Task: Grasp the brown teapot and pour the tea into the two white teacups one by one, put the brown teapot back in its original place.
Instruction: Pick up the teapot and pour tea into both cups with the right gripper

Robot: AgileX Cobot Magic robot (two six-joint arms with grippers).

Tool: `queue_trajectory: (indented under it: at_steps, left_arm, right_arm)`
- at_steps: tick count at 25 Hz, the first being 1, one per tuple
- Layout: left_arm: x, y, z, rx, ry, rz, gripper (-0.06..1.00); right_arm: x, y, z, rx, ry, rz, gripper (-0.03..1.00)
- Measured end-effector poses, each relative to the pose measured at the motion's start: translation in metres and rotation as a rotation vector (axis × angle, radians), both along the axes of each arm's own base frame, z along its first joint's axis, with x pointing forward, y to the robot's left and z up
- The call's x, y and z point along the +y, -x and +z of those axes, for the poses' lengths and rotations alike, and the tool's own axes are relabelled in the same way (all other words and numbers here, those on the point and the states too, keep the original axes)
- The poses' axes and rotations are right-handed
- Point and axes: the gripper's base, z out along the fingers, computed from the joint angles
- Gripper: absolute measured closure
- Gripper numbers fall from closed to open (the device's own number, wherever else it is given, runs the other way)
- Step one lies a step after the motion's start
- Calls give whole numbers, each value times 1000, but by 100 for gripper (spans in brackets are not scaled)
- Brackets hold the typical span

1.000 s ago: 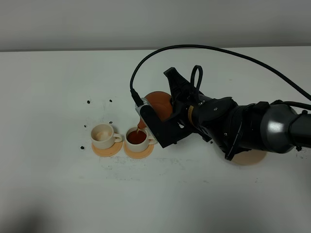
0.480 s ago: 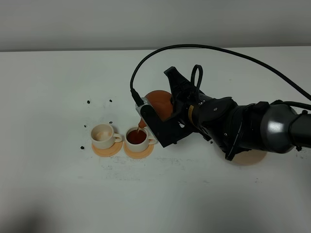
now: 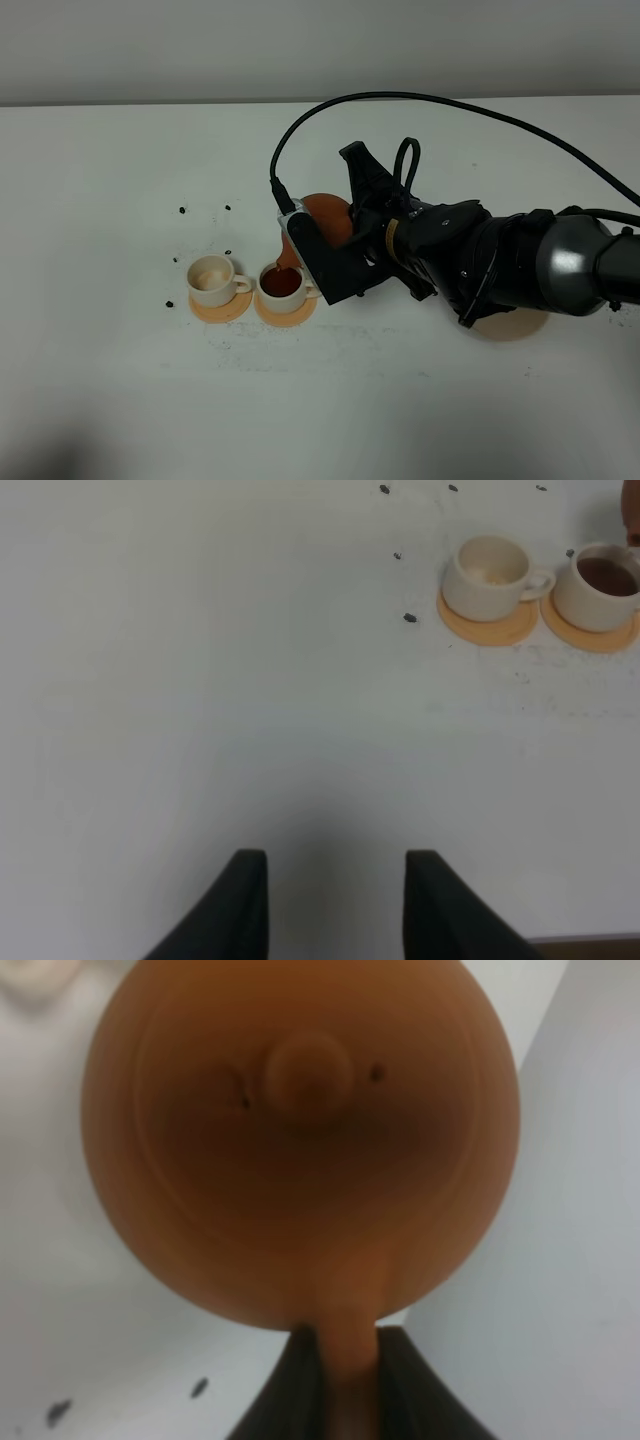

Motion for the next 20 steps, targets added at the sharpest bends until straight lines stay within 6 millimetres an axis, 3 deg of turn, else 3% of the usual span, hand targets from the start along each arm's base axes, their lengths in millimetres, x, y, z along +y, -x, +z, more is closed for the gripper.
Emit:
queue_trajectory:
  at_steps: [7, 13, 20]
  left_arm:
    - [0, 0, 0, 0, 0, 0, 63]
    - [0, 0, 0, 0, 0, 0, 63]
    - [0, 0, 0, 0, 0, 0, 63]
  right_arm:
    - [0, 0, 0, 18, -34, -28, 88]
    - [0, 0, 22, 20, -150, -101, 88]
    - [-16, -7, 35, 168, -455, -415, 88]
